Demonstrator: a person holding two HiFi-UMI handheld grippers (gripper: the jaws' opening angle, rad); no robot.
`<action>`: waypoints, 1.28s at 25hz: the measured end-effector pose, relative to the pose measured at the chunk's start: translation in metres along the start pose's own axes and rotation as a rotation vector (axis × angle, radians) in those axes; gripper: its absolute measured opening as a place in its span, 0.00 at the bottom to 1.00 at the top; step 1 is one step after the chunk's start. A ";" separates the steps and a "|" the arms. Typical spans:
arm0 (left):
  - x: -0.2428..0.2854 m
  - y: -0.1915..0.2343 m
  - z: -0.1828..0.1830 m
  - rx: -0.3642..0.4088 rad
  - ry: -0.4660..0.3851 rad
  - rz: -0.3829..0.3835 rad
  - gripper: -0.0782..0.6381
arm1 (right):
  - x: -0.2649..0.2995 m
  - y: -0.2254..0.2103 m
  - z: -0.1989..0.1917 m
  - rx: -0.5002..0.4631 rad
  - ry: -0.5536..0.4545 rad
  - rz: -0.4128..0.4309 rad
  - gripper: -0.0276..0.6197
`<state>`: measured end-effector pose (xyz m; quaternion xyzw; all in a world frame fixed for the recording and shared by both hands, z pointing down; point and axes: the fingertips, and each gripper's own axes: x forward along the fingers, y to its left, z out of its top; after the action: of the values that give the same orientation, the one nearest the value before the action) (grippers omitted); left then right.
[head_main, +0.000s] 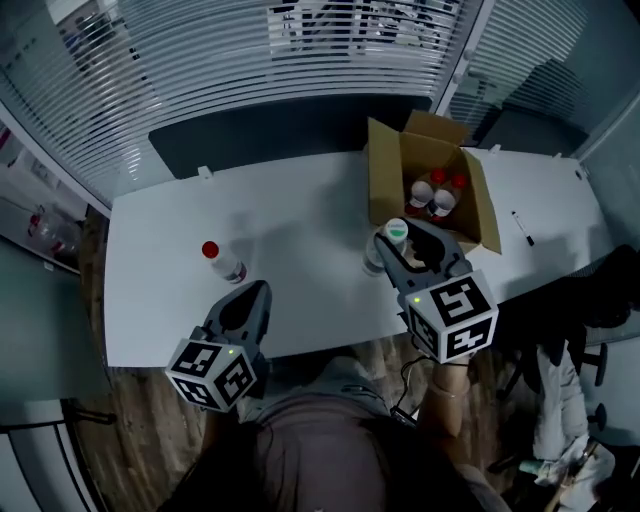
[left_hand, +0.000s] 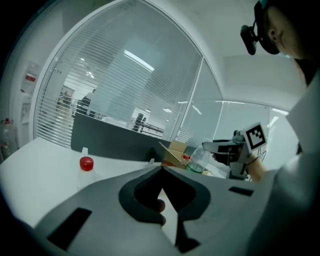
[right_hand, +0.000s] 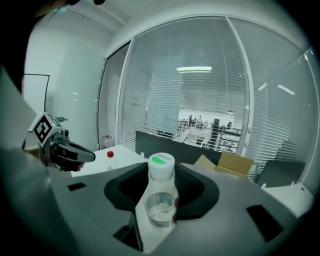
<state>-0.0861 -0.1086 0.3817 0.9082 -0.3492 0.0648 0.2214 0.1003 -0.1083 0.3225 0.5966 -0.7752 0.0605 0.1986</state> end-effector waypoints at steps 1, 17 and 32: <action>-0.002 0.003 0.000 -0.005 -0.005 0.014 0.12 | 0.005 0.005 0.002 -0.007 -0.001 0.020 0.31; -0.048 0.039 -0.002 -0.077 -0.085 0.234 0.12 | 0.068 0.069 0.024 -0.095 -0.024 0.286 0.31; -0.083 0.062 -0.005 -0.114 -0.129 0.400 0.12 | 0.113 0.116 0.027 -0.121 -0.024 0.454 0.31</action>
<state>-0.1896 -0.0968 0.3860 0.8090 -0.5391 0.0293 0.2324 -0.0397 -0.1865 0.3576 0.3947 -0.8940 0.0501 0.2062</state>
